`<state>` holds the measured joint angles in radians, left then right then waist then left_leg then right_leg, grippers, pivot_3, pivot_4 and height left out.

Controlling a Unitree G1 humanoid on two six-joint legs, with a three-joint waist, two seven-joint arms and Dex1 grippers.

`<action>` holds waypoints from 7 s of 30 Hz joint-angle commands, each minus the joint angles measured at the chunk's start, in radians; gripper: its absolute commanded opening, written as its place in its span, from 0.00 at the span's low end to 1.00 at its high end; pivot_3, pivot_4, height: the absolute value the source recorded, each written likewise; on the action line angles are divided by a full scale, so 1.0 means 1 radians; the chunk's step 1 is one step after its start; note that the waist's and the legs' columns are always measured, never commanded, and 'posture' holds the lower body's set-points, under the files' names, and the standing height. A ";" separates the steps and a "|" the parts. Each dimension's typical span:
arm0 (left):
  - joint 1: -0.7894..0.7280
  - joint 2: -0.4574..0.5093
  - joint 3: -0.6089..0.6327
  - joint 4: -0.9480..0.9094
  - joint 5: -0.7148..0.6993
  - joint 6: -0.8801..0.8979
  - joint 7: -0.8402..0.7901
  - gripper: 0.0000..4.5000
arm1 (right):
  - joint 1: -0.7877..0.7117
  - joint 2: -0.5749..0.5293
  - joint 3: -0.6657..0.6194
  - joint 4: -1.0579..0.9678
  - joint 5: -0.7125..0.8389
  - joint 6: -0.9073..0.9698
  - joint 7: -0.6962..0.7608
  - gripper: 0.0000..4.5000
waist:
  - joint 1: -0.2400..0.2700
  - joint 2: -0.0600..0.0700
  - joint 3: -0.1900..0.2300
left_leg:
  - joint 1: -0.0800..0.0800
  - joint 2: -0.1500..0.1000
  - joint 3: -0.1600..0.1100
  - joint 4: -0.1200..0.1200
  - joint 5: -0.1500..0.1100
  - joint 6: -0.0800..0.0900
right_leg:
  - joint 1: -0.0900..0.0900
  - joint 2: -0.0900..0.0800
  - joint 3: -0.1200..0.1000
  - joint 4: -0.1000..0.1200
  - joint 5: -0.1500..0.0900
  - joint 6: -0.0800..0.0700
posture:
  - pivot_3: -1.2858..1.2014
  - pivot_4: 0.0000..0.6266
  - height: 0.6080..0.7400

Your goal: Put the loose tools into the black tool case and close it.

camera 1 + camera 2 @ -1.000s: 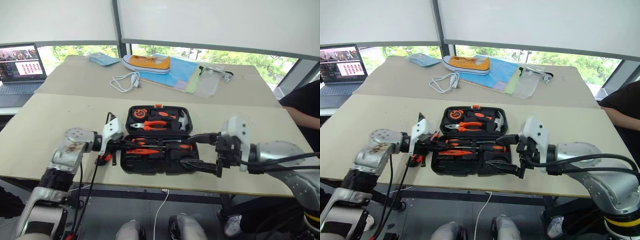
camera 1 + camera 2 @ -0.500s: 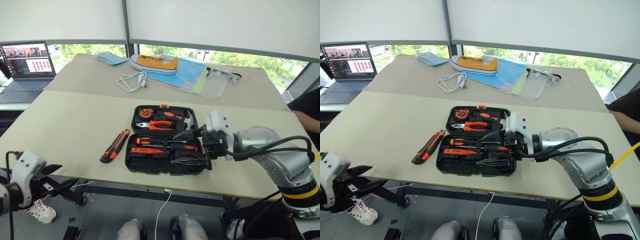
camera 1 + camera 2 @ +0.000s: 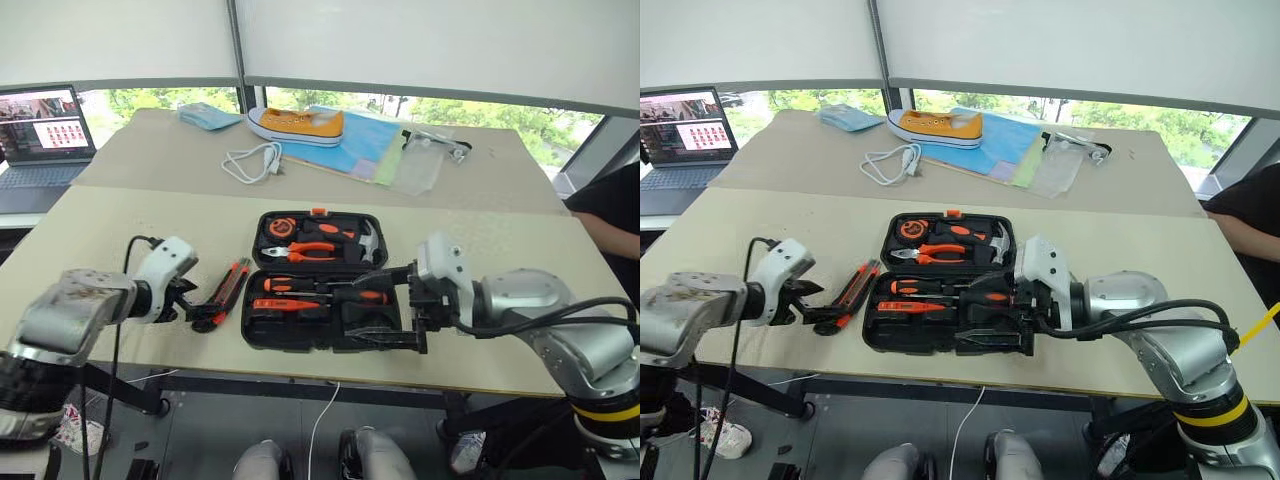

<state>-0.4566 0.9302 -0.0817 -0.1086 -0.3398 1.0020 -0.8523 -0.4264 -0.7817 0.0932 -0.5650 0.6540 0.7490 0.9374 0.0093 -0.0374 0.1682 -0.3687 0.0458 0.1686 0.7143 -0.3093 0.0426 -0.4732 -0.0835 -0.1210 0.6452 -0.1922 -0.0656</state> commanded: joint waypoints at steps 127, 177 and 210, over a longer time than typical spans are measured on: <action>-0.185 -0.251 0.015 -0.029 -0.103 -0.484 -0.407 1.00 | -0.144 -0.002 0.089 0.814 -0.513 -0.331 -0.015 0.23 | -0.008 0.005 -0.001 | 0.000 0.002 -0.004 0.013 -0.002 0.005 | 0.008 0.005 0.001 -0.001 0.000 0.005 | 0.52 0.24 0.84; 0.001 -0.090 0.101 0.209 0.068 -0.689 -0.327 0.62 | -0.041 -0.075 -0.061 0.436 -0.311 -0.117 0.029 0.62 | -0.008 0.007 0.000 | -0.004 0.003 -0.004 0.013 -0.002 0.005 | 0.002 0.005 0.002 0.001 -0.001 0.004 | 0.52 0.24 0.84; -0.050 -0.224 -0.101 0.235 0.168 -0.734 -0.416 0.02 | 0.102 -0.023 0.013 0.405 -0.393 -0.446 0.248 0.02 | 0.003 0.007 0.000 | -0.005 0.003 -0.002 0.013 -0.002 0.004 | 0.001 0.004 0.001 0.002 -0.001 0.003 | 0.52 0.24 0.84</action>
<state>-0.5071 0.7284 -0.1379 0.2074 -0.1381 0.3055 -1.1987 -0.3169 -0.8286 0.1280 -0.0754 0.2203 0.3158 1.1970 0.0120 -0.0304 0.1686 -0.3740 0.0489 0.1667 0.7269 -0.3108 0.0464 -0.4723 -0.0794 -0.1200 0.6470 -0.1937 -0.0626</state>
